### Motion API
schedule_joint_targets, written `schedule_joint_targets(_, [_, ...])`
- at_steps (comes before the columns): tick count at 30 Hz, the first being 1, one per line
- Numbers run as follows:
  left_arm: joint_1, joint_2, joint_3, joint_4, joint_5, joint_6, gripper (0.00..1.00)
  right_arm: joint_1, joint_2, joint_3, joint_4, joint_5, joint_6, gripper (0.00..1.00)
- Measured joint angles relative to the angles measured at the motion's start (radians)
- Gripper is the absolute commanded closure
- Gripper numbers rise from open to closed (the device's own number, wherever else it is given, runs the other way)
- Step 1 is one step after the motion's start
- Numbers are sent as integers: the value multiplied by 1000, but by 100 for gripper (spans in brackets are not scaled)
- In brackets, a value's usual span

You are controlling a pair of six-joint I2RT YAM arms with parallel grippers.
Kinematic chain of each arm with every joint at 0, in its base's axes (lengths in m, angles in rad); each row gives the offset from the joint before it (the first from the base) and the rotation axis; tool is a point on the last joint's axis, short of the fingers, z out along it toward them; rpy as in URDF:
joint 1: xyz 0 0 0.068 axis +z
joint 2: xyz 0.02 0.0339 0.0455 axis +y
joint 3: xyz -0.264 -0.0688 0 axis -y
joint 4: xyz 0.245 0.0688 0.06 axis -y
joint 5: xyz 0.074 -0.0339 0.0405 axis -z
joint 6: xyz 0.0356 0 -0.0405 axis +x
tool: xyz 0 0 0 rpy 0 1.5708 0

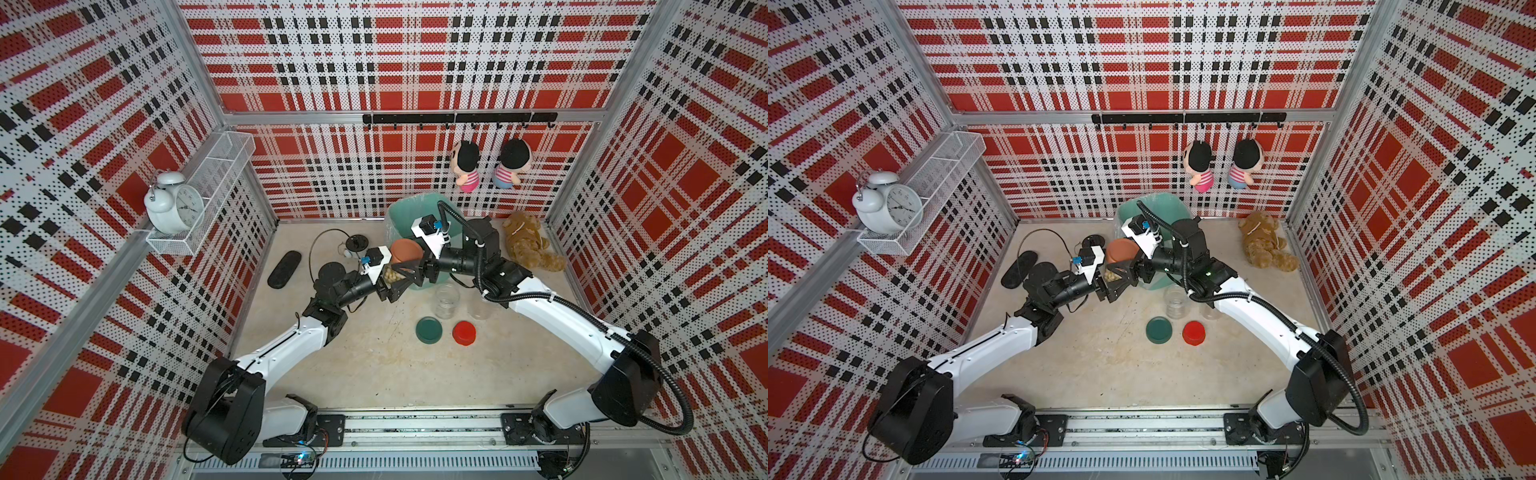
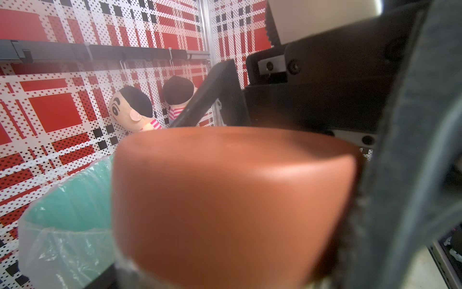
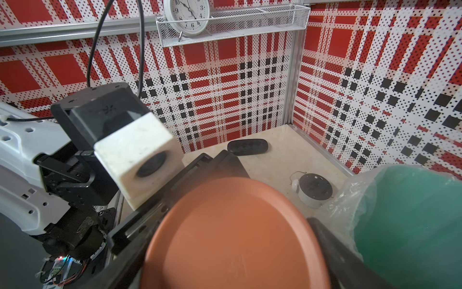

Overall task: Empty moldy peanuts from jars
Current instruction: Pick up the jar from the center of the board.

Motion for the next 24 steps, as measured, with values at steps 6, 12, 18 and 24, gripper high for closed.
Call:
schedule_joint_targets(6, [17,0,-5,11,54,3,100,-23,10,0,7,-87,-29,100])
schedule_joint_targets(12, [37,19,-5,28,146,9,100,-57,38,29,-44,-254,-191,100])
schedule_joint_targets(18, [60,36,-5,42,164,11,100,-65,125,178,-222,-309,-339,40])
schedule_joint_targets(24, [65,36,-5,28,171,-11,100,-65,89,69,-74,-292,-238,0])
